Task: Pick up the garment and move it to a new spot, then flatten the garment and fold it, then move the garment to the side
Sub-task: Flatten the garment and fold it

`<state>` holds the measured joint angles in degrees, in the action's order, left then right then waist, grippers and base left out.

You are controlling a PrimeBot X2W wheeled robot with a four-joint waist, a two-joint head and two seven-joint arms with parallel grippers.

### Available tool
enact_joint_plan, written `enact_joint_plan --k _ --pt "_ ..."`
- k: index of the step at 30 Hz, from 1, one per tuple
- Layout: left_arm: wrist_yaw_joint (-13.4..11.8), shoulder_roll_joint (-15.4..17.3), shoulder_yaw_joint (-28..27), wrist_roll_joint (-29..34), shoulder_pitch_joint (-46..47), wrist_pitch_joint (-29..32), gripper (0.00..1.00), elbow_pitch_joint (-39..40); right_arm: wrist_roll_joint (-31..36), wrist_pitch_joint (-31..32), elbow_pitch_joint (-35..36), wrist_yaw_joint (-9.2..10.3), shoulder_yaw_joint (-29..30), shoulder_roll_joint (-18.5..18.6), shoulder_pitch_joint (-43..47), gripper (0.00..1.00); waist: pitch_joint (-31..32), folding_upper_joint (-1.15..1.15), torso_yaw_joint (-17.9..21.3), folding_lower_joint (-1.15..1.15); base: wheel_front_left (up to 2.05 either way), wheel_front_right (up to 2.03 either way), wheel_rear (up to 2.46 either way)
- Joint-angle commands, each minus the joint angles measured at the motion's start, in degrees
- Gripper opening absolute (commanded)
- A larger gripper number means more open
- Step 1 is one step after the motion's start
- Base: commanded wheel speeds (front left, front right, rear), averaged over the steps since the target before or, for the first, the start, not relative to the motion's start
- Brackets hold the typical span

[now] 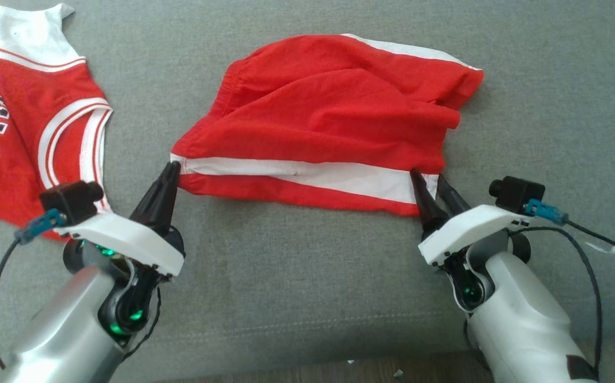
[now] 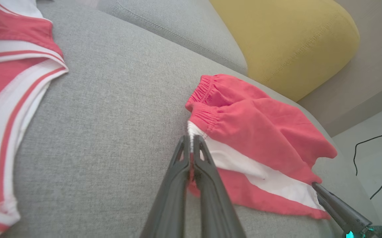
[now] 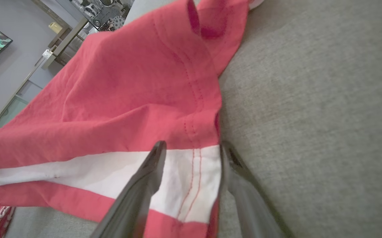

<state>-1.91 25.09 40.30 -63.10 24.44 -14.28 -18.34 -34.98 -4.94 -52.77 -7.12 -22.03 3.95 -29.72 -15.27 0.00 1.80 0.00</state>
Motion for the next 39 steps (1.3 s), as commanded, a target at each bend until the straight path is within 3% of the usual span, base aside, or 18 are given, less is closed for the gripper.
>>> enact_joint_plan --k 1,2,9,14,20,28,33,39 --pt "0.56 1.20 -2.57 0.86 1.43 -0.71 0.00 0.66 -1.28 1.49 -0.72 -0.36 -2.75 -1.07 0.59 0.07 0.11 0.00 -0.11 0.00 0.00 0.00 0.00" --pt "0.72 0.98 -2.57 1.11 1.41 -0.72 0.00 0.35 -2.12 1.63 -0.82 -0.36 -3.27 -1.07 0.65 0.00 0.18 0.00 -0.13 0.00 0.00 0.00 0.00" --pt "1.51 0.00 -3.60 2.75 1.11 -0.72 0.00 -1.14 -2.63 -1.20 -2.57 -0.36 -3.36 -1.07 0.70 0.00 1.08 0.00 0.33 0.00 0.00 0.00 0.00" --pt "2.30 -0.32 -4.34 3.79 0.91 -0.72 0.00 0.25 -0.21 -4.45 -2.59 -0.36 -0.22 -1.02 0.50 0.00 2.99 0.00 0.87 0.00 0.00 0.00 0.00" --pt "2.60 0.71 -4.88 2.23 3.44 2.66 0.00 7.37 2.49 -5.24 5.90 -0.36 5.93 2.47 -1.18 0.00 6.19 0.00 1.76 0.00 0.00 0.00 0.00" --pt "1.40 1.58 -6.97 0.02 10.79 8.10 0.00 15.95 4.55 1.65 24.56 -0.36 14.21 7.26 -3.13 0.00 9.42 0.00 3.25 0.00 0.00 0.00 0.00" --pt "1.65 0.81 -6.58 1.00 17.00 10.40 0.00 15.76 8.64 10.34 32.84 -0.36 19.39 7.06 -3.90 0.00 10.20 0.00 3.95 0.00 0.00 0.00 0.00" --pt "1.89 0.76 -3.58 2.66 13.36 10.04 0.00 9.66 11.98 16.52 31.63 -0.36 15.87 4.27 0.24 0.00 7.41 0.00 3.69 0.00 0.00 0.00 0.00"
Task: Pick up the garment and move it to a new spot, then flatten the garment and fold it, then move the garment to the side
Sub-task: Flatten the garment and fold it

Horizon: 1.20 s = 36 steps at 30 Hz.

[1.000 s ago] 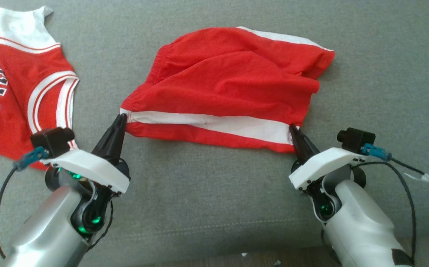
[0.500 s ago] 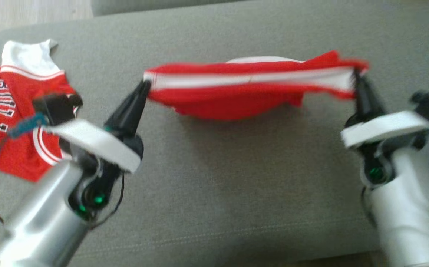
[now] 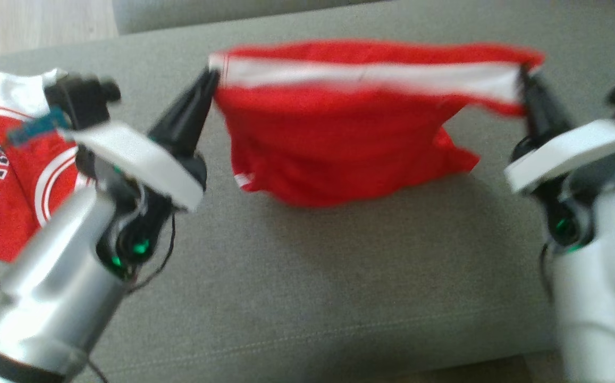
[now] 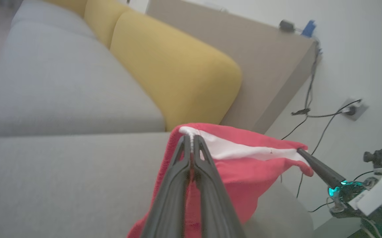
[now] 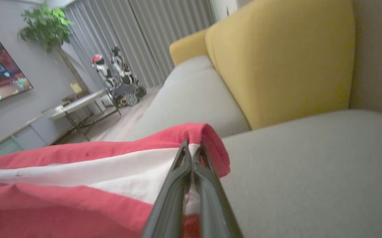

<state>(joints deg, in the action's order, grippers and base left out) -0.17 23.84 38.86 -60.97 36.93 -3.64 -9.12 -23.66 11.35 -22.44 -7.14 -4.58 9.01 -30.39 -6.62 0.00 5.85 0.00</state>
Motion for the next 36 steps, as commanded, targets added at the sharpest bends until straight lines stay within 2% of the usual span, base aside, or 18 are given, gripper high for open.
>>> enact_joint_plan --k 1,5,6,7,8,12,18,24,36 --pt "0.31 1.94 -1.91 0.48 -0.11 -1.03 0.00 -1.04 1.19 0.35 0.56 -0.35 -2.34 -1.22 2.05 0.00 -1.90 0.00 -0.68 0.00 0.00 0.00 0.00" --pt "1.54 1.84 -1.22 1.68 -1.62 -3.59 0.00 -8.04 3.32 -1.86 -3.79 -0.35 -4.86 -3.09 5.87 0.00 -4.64 0.00 -2.02 0.00 0.00 0.00 0.00" --pt "1.97 1.67 -1.25 1.90 -1.53 -4.37 0.00 -9.60 3.53 -2.76 -4.92 -0.35 -5.22 -3.56 6.47 0.26 -5.30 0.00 -2.34 0.00 0.00 0.00 0.00" --pt "2.36 1.51 -1.32 2.14 -1.34 -5.16 0.00 -11.09 3.60 -3.76 -5.83 -0.35 -5.50 -3.99 7.01 0.92 -5.89 0.00 -2.70 0.00 0.00 0.00 0.00" --pt "2.72 1.29 -1.44 2.28 -1.09 -5.93 0.00 -12.47 3.46 -4.56 -6.45 -0.35 -5.93 -4.38 7.64 1.00 -6.41 0.00 -3.05 0.00 0.00 0.00 0.00" --pt "4.07 0.32 -2.20 2.39 0.01 -8.23 0.00 -16.83 2.28 -6.51 -6.35 -0.35 -7.96 -5.19 11.12 1.00 -7.86 0.00 -4.05 0.00 0.00 0.00 0.00" --pt "5.71 -0.74 -3.46 2.45 0.92 -10.19 0.00 -20.76 -0.15 -8.33 -1.08 -0.35 -10.10 -5.59 17.23 1.00 -9.17 0.00 -4.32 0.00 0.00 0.00 0.00" --pt "6.66 -1.61 -4.55 2.71 1.01 -10.98 0.00 -22.86 -2.37 -10.44 2.61 -0.35 -13.64 -5.24 18.31 1.00 -9.54 0.00 -4.00 0.00 0.00 0.00 0.00" --pt "7.44 -2.94 -4.55 3.96 1.29 -11.29 0.00 -24.69 -8.34 -12.40 -1.27 -0.35 -17.35 -3.68 15.78 1.00 -8.91 0.00 -5.27 0.00 0.00 0.00 0.00"
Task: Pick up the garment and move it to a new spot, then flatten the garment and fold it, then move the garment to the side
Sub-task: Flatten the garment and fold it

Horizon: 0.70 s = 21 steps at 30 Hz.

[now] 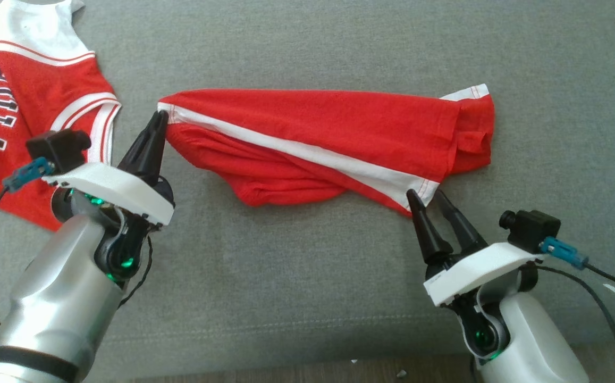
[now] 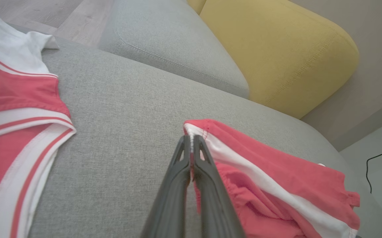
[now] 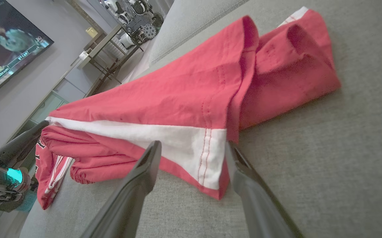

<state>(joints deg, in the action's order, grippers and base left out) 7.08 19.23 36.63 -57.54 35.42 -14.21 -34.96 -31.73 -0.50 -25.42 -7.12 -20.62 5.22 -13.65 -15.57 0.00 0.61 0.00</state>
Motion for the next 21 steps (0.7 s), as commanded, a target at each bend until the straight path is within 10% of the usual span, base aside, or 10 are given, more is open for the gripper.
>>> enact_joint_plan --k 1,5,8,21 --pt "0.22 1.65 -2.31 0.59 2.79 -0.73 0.00 1.07 -0.64 -0.70 1.08 -0.36 -1.72 0.24 -1.27 1.00 0.10 0.00 -0.13 0.00 0.00 0.00 0.00" --pt "0.31 1.66 -2.25 0.76 2.76 -0.75 0.00 0.83 -2.82 -1.77 -1.26 -0.36 -3.12 0.31 -2.66 0.71 0.28 0.00 -0.48 0.00 0.00 0.00 0.00" --pt "0.34 1.84 -2.27 0.79 2.82 -0.76 0.00 0.74 -4.40 -2.87 -2.71 -0.36 -4.28 0.35 -4.06 0.00 0.25 0.00 -0.54 0.00 0.00 0.00 0.00" --pt "0.39 2.92 -2.84 -1.00 5.23 0.35 0.00 5.85 -9.77 -8.16 3.47 -0.36 -1.19 5.74 -10.63 0.00 2.08 0.00 1.04 0.00 0.00 0.00 0.00"
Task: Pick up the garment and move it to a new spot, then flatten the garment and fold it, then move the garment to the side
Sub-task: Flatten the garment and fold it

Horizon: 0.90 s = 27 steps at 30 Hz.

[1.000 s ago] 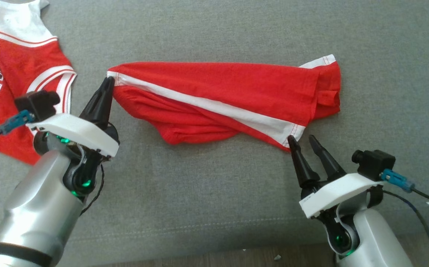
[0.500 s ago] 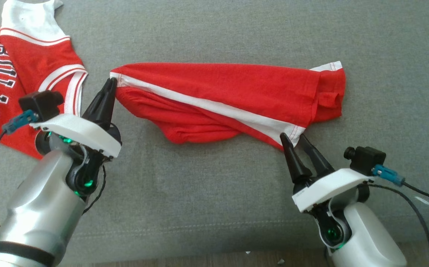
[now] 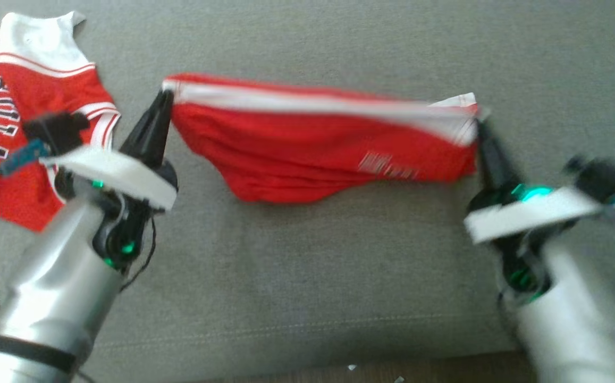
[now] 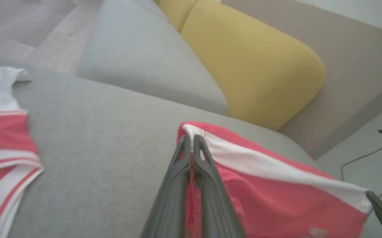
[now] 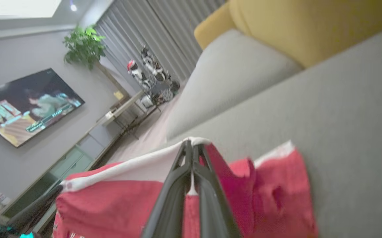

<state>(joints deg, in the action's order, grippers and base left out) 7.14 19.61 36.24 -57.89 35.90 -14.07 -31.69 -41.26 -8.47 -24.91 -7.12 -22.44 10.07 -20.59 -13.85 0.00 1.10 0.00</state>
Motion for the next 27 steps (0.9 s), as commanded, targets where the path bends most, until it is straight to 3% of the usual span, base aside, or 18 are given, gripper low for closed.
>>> enact_joint_plan --k 1,5,10,15,22,27 --pt "0.34 2.79 -2.50 -1.03 5.92 0.89 0.00 3.56 0.22 0.48 3.53 -0.36 2.28 1.57 -5.18 0.00 0.48 0.00 0.84 0.00 0.00 0.00 0.00" --pt "0.26 2.90 -2.82 -1.12 13.41 4.12 0.00 5.72 4.81 4.52 3.82 -0.36 8.75 3.83 -14.73 0.00 -0.72 0.00 2.01 0.00 0.00 0.00 0.00" --pt "-0.06 0.81 -2.15 1.67 27.36 7.24 0.00 4.95 8.70 9.78 1.79 -0.36 13.59 4.89 -30.76 0.00 -5.69 0.00 3.38 0.00 0.00 0.00 0.00" --pt "0.13 -1.08 -1.03 7.08 41.10 3.95 0.00 1.36 11.23 8.75 -0.22 -0.36 16.18 5.22 -44.89 0.00 -11.22 0.00 4.86 0.00 0.00 0.00 0.00" --pt "0.31 -1.75 -0.95 11.90 48.17 -0.61 0.00 -0.69 12.26 6.47 0.55 -0.36 16.67 5.27 -52.13 0.00 -15.02 0.00 5.25 0.00 0.00 0.00 0.00" --pt "0.33 -0.97 -1.23 12.31 40.46 -0.90 0.00 4.63 10.81 7.50 4.59 -0.36 14.23 5.43 -44.99 0.00 -15.47 0.00 4.36 0.00 0.00 0.00 0.00"
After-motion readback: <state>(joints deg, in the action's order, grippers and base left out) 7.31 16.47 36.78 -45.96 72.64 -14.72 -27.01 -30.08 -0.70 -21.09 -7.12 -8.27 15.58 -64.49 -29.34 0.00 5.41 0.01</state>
